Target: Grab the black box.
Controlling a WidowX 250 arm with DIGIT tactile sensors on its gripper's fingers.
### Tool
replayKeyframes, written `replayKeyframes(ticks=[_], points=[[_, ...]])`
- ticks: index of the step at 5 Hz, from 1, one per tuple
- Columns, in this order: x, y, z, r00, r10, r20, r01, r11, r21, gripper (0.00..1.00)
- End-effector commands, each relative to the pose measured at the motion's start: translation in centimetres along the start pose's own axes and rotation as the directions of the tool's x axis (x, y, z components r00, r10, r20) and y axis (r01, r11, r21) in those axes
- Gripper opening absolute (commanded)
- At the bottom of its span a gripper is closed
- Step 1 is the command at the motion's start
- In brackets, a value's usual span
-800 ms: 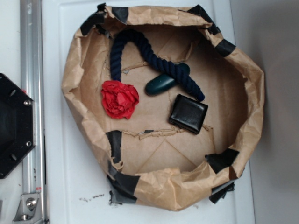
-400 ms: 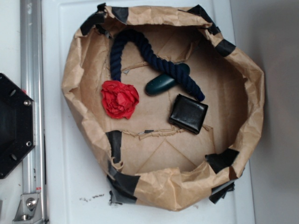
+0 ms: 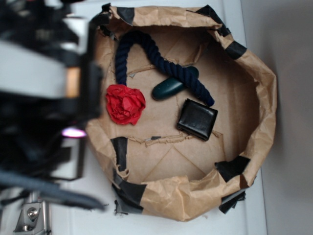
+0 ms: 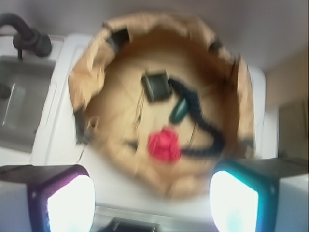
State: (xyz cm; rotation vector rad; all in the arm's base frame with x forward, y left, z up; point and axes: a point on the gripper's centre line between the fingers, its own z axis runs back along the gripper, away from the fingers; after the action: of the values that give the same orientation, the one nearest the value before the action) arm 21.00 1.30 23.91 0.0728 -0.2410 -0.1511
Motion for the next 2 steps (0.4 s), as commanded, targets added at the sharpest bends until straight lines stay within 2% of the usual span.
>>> replayKeyframes(ticks=[1,2], points=[[0.7,1.6,-7.3,0.987,-0.155,-0.044,0.156,0.988,0.021,1.0],[-1.1,3.4,-10.8,0.986,-0.158,-0.059,0.157,0.987,-0.02,1.0]])
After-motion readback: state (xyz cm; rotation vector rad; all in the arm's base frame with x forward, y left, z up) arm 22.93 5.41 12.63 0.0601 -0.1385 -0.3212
